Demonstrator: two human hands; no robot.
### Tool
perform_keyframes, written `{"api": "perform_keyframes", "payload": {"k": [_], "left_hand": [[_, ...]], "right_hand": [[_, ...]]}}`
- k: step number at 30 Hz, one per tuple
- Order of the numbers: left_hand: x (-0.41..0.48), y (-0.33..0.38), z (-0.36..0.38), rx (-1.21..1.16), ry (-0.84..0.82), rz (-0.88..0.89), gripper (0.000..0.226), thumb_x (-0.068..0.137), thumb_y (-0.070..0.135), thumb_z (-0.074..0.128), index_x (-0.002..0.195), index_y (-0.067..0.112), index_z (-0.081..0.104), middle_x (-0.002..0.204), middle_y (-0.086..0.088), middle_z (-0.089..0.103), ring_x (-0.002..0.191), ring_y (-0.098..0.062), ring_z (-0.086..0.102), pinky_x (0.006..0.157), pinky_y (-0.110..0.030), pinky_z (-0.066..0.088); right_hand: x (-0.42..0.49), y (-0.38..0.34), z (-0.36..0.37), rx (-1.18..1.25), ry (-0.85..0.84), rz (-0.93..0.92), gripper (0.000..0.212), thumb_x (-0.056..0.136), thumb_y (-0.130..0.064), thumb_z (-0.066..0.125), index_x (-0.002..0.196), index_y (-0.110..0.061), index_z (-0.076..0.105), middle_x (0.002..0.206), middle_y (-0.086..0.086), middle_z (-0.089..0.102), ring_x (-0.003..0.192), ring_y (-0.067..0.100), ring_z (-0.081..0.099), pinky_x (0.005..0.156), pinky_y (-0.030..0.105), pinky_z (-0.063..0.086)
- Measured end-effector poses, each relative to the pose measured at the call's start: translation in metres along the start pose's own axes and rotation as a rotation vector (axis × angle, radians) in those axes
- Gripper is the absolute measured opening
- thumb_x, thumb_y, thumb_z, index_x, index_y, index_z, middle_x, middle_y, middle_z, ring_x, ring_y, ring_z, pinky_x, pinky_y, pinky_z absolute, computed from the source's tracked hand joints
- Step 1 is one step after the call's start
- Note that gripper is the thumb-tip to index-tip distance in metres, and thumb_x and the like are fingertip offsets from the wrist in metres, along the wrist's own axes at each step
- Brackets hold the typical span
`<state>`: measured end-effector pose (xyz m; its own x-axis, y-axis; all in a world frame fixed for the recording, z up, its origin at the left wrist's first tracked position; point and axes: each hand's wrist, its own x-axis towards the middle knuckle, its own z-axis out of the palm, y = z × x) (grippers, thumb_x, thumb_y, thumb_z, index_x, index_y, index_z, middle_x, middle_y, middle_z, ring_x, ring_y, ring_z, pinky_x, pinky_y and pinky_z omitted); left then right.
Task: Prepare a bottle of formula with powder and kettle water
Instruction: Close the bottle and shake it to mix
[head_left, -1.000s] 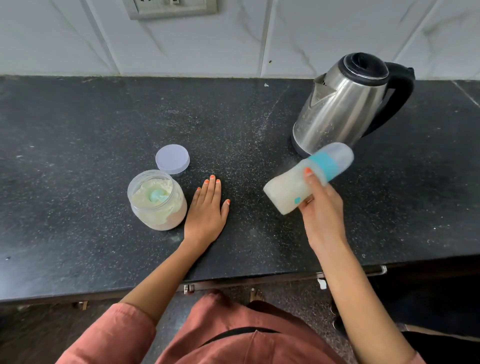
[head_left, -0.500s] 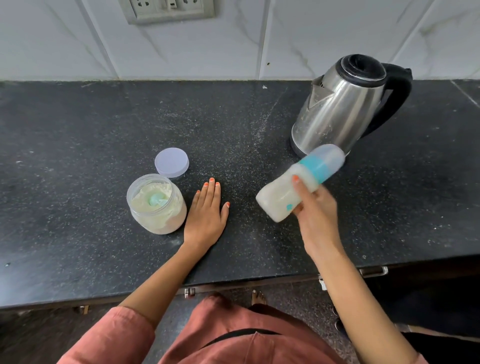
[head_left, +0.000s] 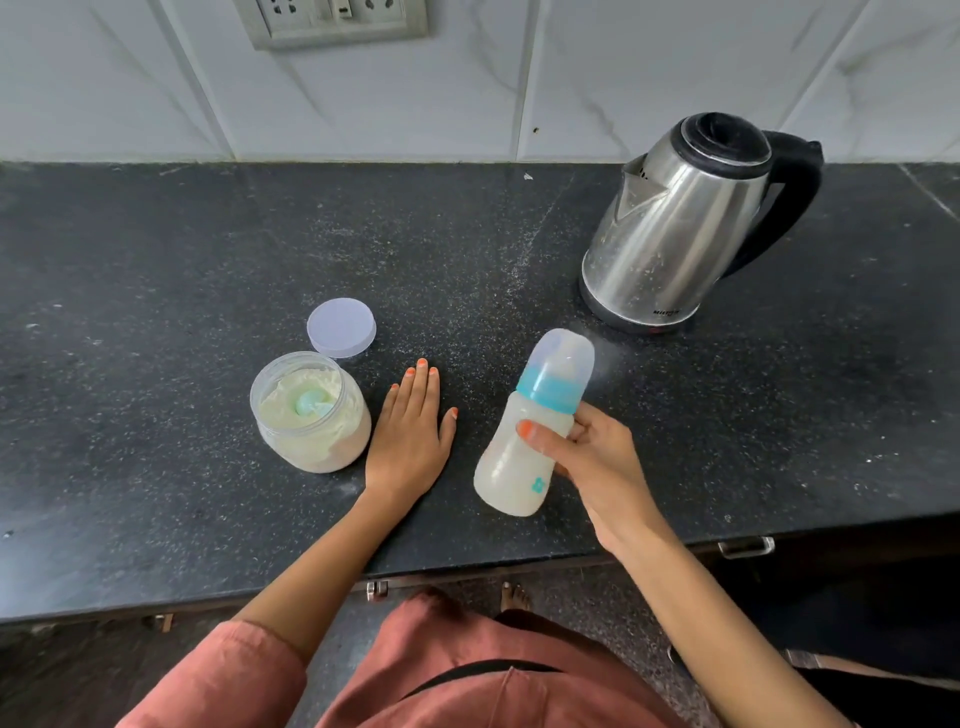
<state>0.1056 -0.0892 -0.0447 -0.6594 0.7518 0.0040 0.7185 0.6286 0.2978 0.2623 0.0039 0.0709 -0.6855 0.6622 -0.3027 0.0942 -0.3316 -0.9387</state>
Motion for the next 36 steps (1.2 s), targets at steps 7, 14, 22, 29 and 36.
{"api": "perform_keyframes", "payload": {"k": [7, 14, 22, 29, 36], "left_hand": [[-0.001, 0.001, -0.001, -0.012, 0.002, 0.005, 0.057, 0.101, 0.037, 0.022, 0.149, 0.009, 0.008, 0.158, -0.005, 0.0, 0.146, -0.016, -0.003, 0.115, -0.028, -0.006], [-0.001, 0.0, 0.0, -0.005, 0.001, -0.001, 0.057, 0.1, 0.036, 0.023, 0.148, 0.009, 0.008, 0.158, -0.006, 0.002, 0.146, -0.017, -0.001, 0.116, -0.029, -0.005], [0.001, -0.001, 0.001, -0.004, -0.007, -0.003, 0.058, 0.1, 0.036, 0.023, 0.149, 0.009, 0.007, 0.158, -0.006, 0.001, 0.146, -0.017, -0.002, 0.116, -0.03, -0.004], [-0.001, 0.0, 0.001, -0.009, 0.011, 0.0, 0.057, 0.101, 0.037, 0.021, 0.149, 0.009, 0.007, 0.158, -0.005, 0.0, 0.145, -0.016, -0.002, 0.115, -0.027, -0.006], [0.0, 0.0, 0.002, 0.0, 0.008, 0.001, 0.057, 0.1, 0.036, 0.023, 0.148, 0.009, 0.009, 0.158, -0.005, 0.002, 0.146, -0.017, -0.001, 0.115, -0.029, -0.004]], "right_hand": [[0.024, -0.017, -0.007, 0.513, 0.319, -0.092, 0.019, 0.081, -0.02, 0.064, 0.1, -0.021, 0.062, 0.099, -0.005, 0.07, 0.091, 0.007, 0.067, 0.076, 0.025, 0.056], [-0.001, -0.003, 0.0, 0.066, 0.049, -0.037, 0.034, 0.056, -0.024, 0.073, 0.089, -0.017, 0.067, 0.08, -0.007, 0.074, 0.08, 0.005, 0.067, 0.07, 0.02, 0.055], [-0.003, 0.001, 0.007, 0.064, 0.057, -0.035, 0.03, 0.06, -0.018, 0.075, 0.089, -0.018, 0.067, 0.08, -0.007, 0.074, 0.08, 0.006, 0.068, 0.075, 0.022, 0.056], [0.016, -0.015, -0.007, 0.421, 0.274, -0.069, 0.017, 0.079, -0.019, 0.065, 0.096, -0.021, 0.065, 0.097, -0.005, 0.07, 0.092, 0.008, 0.066, 0.076, 0.024, 0.055], [-0.007, 0.006, -0.006, -0.032, 0.026, -0.041, 0.034, 0.058, -0.022, 0.075, 0.09, -0.016, 0.068, 0.078, -0.009, 0.074, 0.075, 0.002, 0.067, 0.066, 0.018, 0.054]]}}
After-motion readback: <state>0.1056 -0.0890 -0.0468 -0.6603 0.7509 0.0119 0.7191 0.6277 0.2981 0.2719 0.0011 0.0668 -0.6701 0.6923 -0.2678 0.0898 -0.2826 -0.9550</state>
